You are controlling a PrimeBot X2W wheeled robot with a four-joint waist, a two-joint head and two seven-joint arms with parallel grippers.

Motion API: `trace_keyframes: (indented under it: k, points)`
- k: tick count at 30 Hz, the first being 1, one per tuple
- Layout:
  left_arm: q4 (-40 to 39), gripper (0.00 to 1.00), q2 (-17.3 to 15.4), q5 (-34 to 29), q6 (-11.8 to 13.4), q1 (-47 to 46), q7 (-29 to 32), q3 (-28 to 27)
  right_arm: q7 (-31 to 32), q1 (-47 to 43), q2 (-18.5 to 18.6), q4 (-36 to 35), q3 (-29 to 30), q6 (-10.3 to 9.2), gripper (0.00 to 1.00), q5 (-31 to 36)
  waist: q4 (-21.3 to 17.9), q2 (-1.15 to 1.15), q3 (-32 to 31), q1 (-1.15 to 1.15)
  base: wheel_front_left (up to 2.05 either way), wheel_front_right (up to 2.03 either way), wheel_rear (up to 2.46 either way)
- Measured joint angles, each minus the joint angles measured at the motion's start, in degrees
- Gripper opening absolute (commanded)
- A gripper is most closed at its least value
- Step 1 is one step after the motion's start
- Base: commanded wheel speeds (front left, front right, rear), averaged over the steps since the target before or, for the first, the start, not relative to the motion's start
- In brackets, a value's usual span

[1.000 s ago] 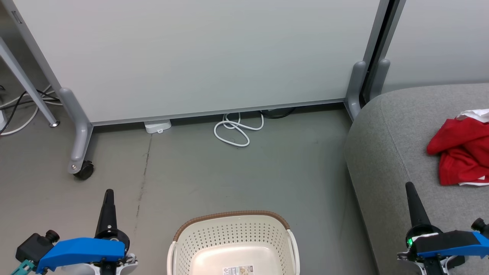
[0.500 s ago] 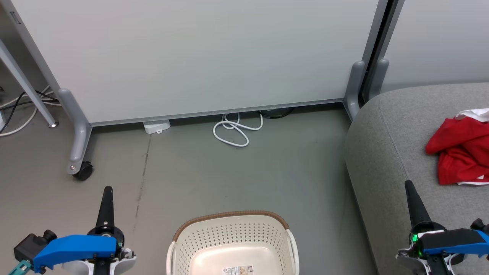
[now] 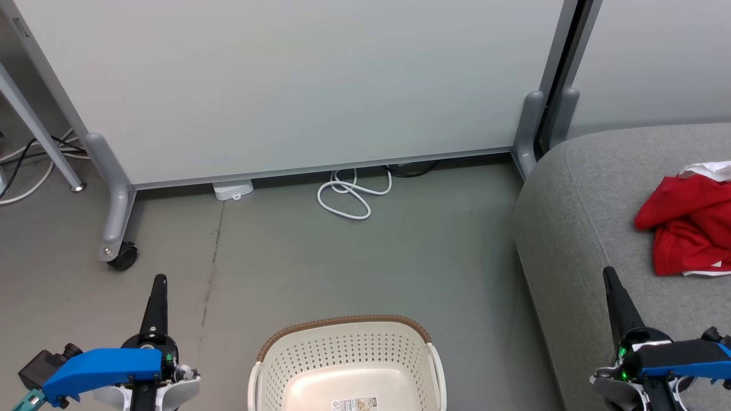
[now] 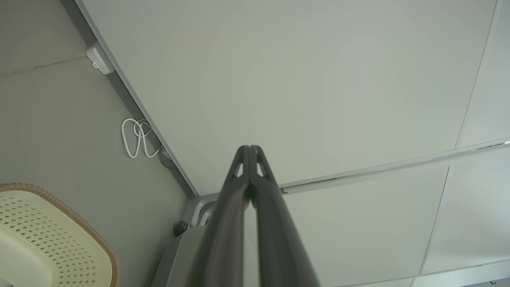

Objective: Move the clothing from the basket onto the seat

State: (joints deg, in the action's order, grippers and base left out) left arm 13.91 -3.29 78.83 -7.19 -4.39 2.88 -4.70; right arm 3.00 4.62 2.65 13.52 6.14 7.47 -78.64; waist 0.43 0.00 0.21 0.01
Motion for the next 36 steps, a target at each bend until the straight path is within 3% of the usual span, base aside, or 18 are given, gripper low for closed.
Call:
trace_keyframes:
  k: [36]
  points:
    - [0.13,0.00,0.26,13.72,-0.01,-1.55,3.58,-1.64,3.52,1.31,0.07,0.49,0.36,0.00,0.00,-13.70,-0.43,0.00,-0.03,-0.01,0.00,0.00,0.00]
